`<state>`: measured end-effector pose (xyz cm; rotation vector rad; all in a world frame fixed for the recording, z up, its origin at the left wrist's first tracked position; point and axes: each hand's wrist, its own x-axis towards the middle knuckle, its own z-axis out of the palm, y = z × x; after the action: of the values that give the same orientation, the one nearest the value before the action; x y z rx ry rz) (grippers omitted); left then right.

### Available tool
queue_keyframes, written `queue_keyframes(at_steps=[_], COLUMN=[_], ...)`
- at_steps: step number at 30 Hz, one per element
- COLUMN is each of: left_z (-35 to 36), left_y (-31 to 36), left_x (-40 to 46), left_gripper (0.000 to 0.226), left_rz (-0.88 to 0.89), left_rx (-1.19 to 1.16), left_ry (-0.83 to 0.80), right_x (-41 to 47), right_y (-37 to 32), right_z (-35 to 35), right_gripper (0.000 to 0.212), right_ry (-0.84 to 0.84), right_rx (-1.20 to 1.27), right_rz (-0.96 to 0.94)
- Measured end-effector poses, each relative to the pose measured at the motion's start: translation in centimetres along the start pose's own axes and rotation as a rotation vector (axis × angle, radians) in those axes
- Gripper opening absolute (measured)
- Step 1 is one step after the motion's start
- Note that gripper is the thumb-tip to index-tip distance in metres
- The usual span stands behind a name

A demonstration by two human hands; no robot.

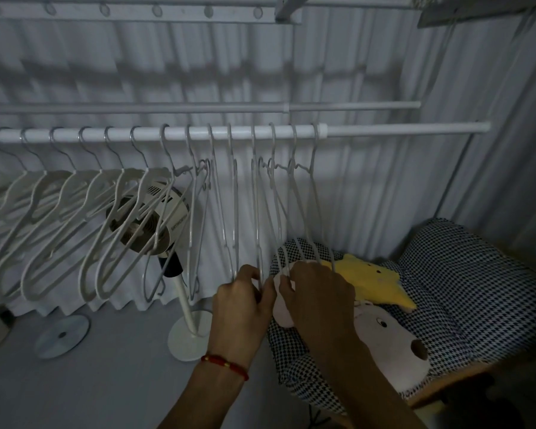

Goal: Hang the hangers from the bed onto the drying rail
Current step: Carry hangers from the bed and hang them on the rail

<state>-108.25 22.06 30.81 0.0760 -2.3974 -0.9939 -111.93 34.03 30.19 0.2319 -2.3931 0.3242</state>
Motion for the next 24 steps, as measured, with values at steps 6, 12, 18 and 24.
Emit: queue_keyframes(at_steps=[6, 12, 18, 24], left_z=[-0.1, -0.4, -2.1, -4.6], left_y=[0.1, 0.3, 0.8, -0.6], left_x=[-0.1, -0.2, -1.1, -0.2], left_gripper=[0.018, 0.021, 0.019, 0.018], left_rz=[-0.006, -0.01, 0.051, 0.015], left_rx=[-0.001, -0.018, -0.005, 0.077], left_ry=[0.005, 0.002, 0.063, 0.159], right_x=[0.0, 0.1, -0.5, 0.5], right_y=[0.0, 0.2, -0.1, -3.2], right_z=[-0.6, -1.0, -2.4, -3.6], right_gripper=[0.034, 0.026, 0.025, 0.031], right_ry=[-0.009, -0.066, 0.07, 0.006], right_rx=[-0.05, -0.021, 0.135, 0.307], right_rz=[-0.002, -0.01, 0.032, -0.014])
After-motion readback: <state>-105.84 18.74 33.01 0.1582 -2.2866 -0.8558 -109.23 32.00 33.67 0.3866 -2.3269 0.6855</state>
